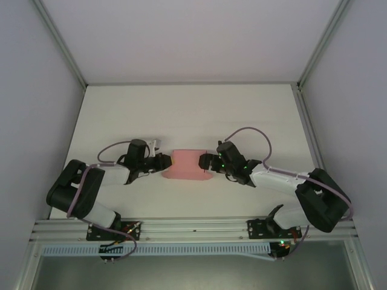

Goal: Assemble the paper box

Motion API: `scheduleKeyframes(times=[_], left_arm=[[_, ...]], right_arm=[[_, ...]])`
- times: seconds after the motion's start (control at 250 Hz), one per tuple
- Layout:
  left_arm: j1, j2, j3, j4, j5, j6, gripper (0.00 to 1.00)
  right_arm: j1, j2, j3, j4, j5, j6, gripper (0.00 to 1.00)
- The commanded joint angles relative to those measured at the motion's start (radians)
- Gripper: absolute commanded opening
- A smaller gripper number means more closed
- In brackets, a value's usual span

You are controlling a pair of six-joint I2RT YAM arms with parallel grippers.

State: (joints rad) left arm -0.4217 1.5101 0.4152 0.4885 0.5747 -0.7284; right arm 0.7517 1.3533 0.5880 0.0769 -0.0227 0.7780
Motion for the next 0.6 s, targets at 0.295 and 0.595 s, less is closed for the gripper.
scheduleKeyframes(times=[0.295, 0.595], left_arm=[[0.062, 0.012, -0.108, 0.193, 0.106, -0.086, 0.01], [0.075, 0.062, -0.136, 0.318, 0.143, -0.128, 0.02]], right_arm=[[-0.057, 0.098, 0.01, 0.169, -0.338, 0.192, 0.9], [-0.057, 0.178, 0.022, 0.319, -0.433, 0.195, 0.69]])
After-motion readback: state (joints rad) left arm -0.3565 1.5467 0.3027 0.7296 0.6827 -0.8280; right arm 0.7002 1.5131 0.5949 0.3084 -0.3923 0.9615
